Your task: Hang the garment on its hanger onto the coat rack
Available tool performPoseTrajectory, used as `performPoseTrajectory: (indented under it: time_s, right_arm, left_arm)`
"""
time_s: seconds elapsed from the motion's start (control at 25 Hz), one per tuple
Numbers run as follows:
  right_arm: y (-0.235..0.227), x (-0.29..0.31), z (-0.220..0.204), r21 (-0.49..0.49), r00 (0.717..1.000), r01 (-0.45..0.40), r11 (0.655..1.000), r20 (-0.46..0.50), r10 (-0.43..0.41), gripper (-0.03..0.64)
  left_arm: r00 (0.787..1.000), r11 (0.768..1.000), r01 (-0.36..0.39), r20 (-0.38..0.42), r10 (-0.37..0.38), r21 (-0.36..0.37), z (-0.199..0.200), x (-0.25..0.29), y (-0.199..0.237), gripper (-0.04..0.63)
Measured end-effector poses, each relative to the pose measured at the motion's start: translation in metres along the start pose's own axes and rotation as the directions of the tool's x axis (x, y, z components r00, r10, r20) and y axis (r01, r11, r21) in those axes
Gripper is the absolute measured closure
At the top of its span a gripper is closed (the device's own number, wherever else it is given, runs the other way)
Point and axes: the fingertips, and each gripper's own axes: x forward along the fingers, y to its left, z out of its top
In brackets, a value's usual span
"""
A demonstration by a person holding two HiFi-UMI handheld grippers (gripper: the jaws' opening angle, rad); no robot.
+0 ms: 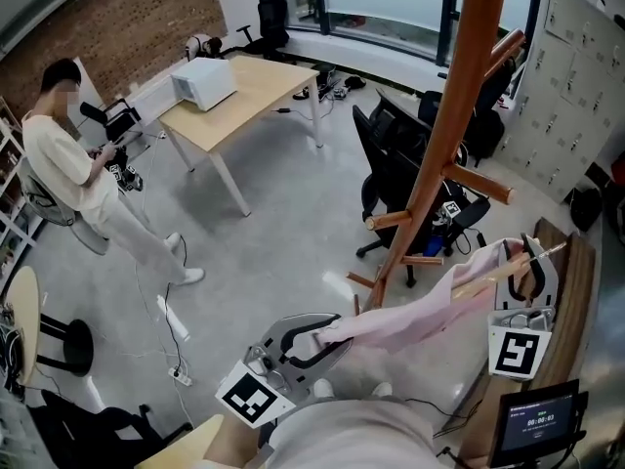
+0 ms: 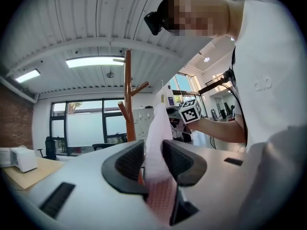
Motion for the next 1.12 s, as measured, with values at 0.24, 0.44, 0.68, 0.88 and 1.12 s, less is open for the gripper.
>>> performPoseTrajectory:
  time_s: [0.24, 0.44, 0.68, 0.88, 1.12]
  right_arm:
    - [0.003, 0.029, 0.024, -0.021, 0.997, -0.066, 0.998, 0.036, 0.067, 0.509]
    - [0.010, 0.051, 0.041, -0.031, 0.991, -0.111, 0.993, 0.075, 0.113, 0.509]
    - [0.028, 0.067, 0.046, -0.030, 0.980, -0.164, 0.986, 0.105, 0.166, 0.508]
    - [0.044, 0.075, 0.036, -0.017, 0.974, -0.208, 0.978, 0.093, 0.209, 0.509]
    - [0.057, 0.078, 0.034, -0.007, 0.967, -0.239, 0.971, 0.085, 0.239, 0.509]
  left_arm:
    - [0.995, 0.993, -0.100, 0.017, 0.101, -0.062, 0.013, -0.007, 0.012, 0.512]
    - [0.987, 0.984, -0.160, 0.019, 0.162, -0.084, 0.020, -0.014, 0.022, 0.515]
    - [0.978, 0.974, -0.206, 0.000, 0.207, -0.093, 0.015, -0.022, 0.029, 0.516]
    - [0.971, 0.965, -0.240, -0.011, 0.240, -0.108, 0.009, -0.026, 0.032, 0.515]
    - [0.965, 0.956, -0.262, -0.027, 0.261, -0.134, 0.005, -0.033, 0.033, 0.515]
